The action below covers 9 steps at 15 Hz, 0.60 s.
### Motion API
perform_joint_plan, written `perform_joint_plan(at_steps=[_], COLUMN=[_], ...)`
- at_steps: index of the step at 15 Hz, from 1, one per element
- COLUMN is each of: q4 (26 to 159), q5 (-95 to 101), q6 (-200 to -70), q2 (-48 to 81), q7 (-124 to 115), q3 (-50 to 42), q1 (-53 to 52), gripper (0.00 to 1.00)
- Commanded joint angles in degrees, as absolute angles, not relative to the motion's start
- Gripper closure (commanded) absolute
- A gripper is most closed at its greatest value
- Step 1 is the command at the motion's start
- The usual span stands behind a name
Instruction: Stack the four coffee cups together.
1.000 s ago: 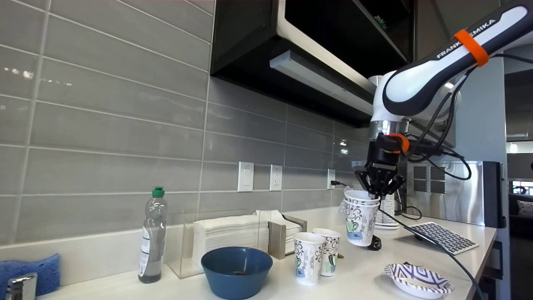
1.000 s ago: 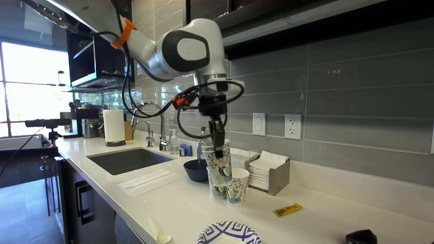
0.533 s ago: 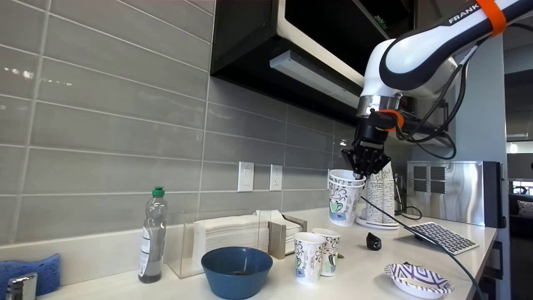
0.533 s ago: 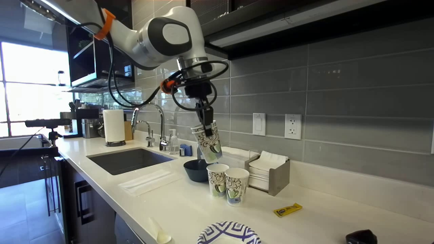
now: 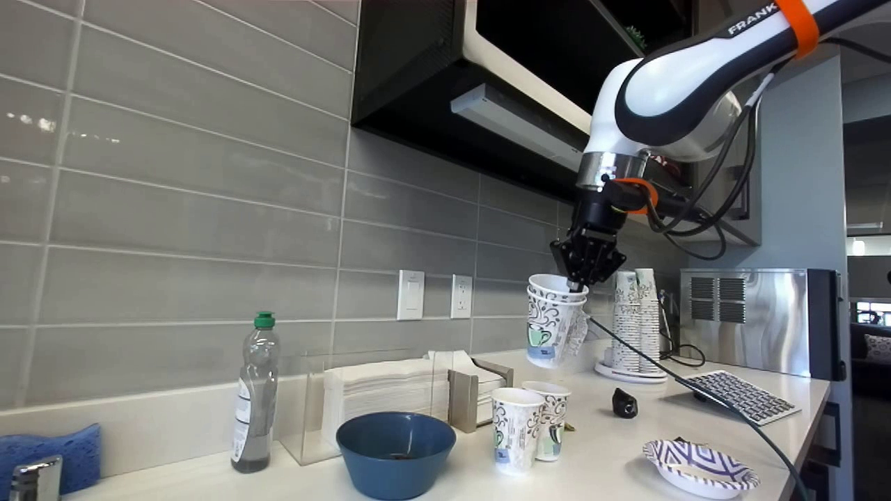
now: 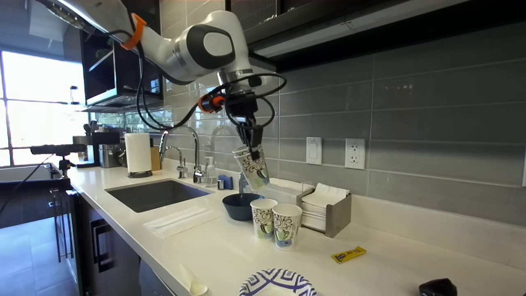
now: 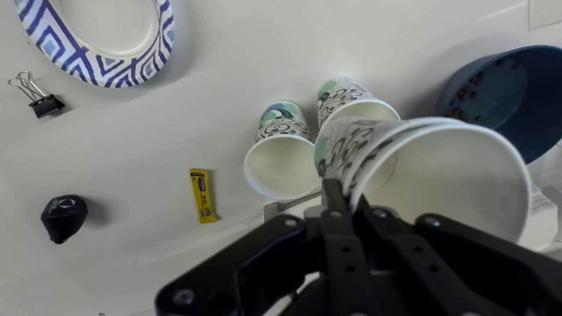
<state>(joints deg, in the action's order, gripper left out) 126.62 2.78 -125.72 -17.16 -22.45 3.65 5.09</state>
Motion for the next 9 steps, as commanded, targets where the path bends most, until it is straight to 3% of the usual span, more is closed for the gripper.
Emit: perform_joint_plan(at_steps=[1, 9], q4=[123.1, 119.9], q5=[1.6, -0.7], q6=[-126.7, -126.5], q2=[-12.0, -6.3], q7=[-18.9, -14.0], q3=[2.7, 1.6], q1=[3.8, 2.6], gripper=[0.99, 0.99])
